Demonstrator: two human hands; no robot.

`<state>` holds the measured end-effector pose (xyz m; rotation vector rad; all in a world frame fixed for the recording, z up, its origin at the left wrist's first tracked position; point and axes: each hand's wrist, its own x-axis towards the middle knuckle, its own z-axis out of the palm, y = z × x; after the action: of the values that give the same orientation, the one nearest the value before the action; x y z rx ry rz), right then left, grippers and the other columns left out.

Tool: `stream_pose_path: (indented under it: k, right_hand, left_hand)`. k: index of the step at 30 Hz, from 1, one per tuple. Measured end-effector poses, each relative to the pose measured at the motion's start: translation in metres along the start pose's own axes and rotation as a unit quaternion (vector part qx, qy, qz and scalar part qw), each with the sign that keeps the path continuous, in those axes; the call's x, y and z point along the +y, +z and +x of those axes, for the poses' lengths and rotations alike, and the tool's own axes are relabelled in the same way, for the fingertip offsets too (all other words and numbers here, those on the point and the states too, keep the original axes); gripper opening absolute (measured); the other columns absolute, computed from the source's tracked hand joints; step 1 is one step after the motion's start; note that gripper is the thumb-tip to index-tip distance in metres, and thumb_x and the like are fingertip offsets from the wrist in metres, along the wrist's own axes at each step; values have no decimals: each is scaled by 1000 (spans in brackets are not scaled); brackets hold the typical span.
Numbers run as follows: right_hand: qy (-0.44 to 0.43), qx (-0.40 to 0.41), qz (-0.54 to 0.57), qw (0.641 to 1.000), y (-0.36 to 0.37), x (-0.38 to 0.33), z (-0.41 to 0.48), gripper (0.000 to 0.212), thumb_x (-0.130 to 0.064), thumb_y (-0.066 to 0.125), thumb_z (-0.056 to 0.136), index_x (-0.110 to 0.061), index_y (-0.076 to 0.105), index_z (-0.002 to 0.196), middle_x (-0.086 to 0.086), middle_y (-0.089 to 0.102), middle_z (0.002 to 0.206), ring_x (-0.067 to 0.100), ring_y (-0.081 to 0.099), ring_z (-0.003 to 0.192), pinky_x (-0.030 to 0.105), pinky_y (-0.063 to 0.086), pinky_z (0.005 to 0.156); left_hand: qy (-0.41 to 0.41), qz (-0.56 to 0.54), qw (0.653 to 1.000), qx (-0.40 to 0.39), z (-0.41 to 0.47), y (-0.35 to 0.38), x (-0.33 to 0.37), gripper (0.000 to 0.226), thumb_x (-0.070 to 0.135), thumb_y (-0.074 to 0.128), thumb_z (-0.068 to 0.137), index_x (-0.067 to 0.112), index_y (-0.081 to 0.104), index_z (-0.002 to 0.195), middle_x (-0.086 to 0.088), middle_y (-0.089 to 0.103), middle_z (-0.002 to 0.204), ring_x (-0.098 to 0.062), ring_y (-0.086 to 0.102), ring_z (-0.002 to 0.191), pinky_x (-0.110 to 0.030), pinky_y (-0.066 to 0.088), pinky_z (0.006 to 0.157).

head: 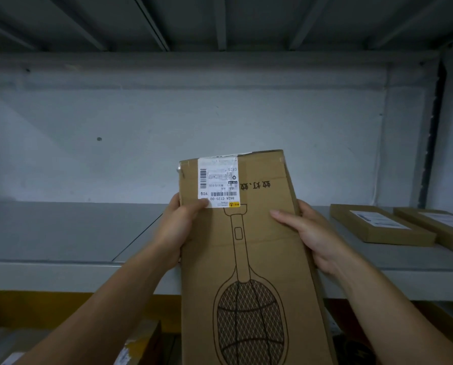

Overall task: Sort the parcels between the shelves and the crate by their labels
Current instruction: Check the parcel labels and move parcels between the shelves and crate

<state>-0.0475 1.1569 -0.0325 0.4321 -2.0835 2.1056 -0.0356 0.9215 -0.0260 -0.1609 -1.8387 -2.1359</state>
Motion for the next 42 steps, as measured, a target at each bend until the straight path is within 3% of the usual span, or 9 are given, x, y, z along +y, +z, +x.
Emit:
stream_pose_path:
  k: [5, 8, 11, 15, 21, 25, 31, 36, 42]
  right_hand:
    - [-54, 70, 3, 996, 4, -9, 2, 50, -38, 80, 74, -28, 57, 117, -3, 72, 108, 18, 70, 97, 46, 58, 84]
    - [-91, 95, -11, 991, 7, -9, -1, 49, -42, 79, 74, -32, 55, 116, -7, 70, 110, 14, 68, 99, 45, 57, 86]
    - [-109, 104, -17, 988, 9, -5, -3, 48, -43, 78, 74, -32, 57, 116, -10, 70, 109, 12, 68, 100, 44, 57, 87]
    - [-124, 105, -8, 987, 10, -1, -5, 40, -39, 77, 76, -35, 58, 111, -11, 70, 107, 12, 68, 101, 41, 57, 84]
    - [-132, 104, -6, 986, 10, 1, -6, 41, -40, 77, 73, -37, 58, 110, -10, 70, 107, 11, 68, 100, 42, 57, 84]
    - [-135, 102, -3, 986, 11, 1, -7, 45, -42, 77, 70, -37, 57, 110, -11, 70, 107, 10, 67, 100, 41, 57, 84]
    - [-134, 101, 4, 986, 10, 2, -5, 41, -38, 77, 73, -37, 58, 110, -11, 71, 105, 8, 69, 97, 38, 58, 81]
    - [-132, 101, 11, 986, 9, 3, -4, 39, -34, 77, 76, -34, 60, 111, -12, 72, 103, 6, 70, 92, 37, 59, 78]
    - [-122, 100, 11, 987, 9, 3, -2, 44, -33, 77, 77, -31, 59, 116, -10, 71, 106, 8, 69, 95, 33, 58, 77]
  left_hand:
    - [52, 36, 998, -17, -11, 9, -3, 40, 22, 63, 90, 29, 51, 128, 5, 70, 111, -17, 67, 99, -37, 54, 85]
    - [79, 47, 996, -20, -13, 9, -6, 34, 23, 65, 89, 35, 52, 118, 7, 70, 112, -15, 67, 101, -40, 53, 91]
    - [95, 50, 994, -20, -14, 8, -8, 32, 25, 70, 85, 38, 53, 109, 8, 70, 110, -12, 69, 98, -36, 56, 86]
    - [114, 47, 992, -15, -17, 9, -12, 44, 23, 74, 81, 31, 52, 120, 10, 71, 107, -8, 70, 92, -24, 57, 73]
    - [129, 41, 991, -23, -19, 8, -15, 42, 17, 74, 80, 33, 52, 112, 18, 71, 92, 2, 69, 83, -12, 53, 61]
    - [129, 36, 991, -23, -17, 7, -17, 49, 15, 75, 80, 24, 52, 123, 12, 73, 99, -5, 70, 89, -17, 56, 69]
    - [126, 40, 991, -26, -14, 6, -19, 50, 17, 75, 80, 26, 52, 123, 10, 73, 104, -8, 70, 94, -25, 58, 78]
    - [126, 41, 991, -26, -12, 6, -21, 47, 18, 75, 80, 29, 53, 120, 11, 72, 103, -6, 70, 92, -20, 57, 73]
    - [88, 37, 995, -21, -10, 5, -19, 39, 23, 74, 82, 34, 55, 114, 9, 73, 104, -11, 71, 93, -34, 58, 82]
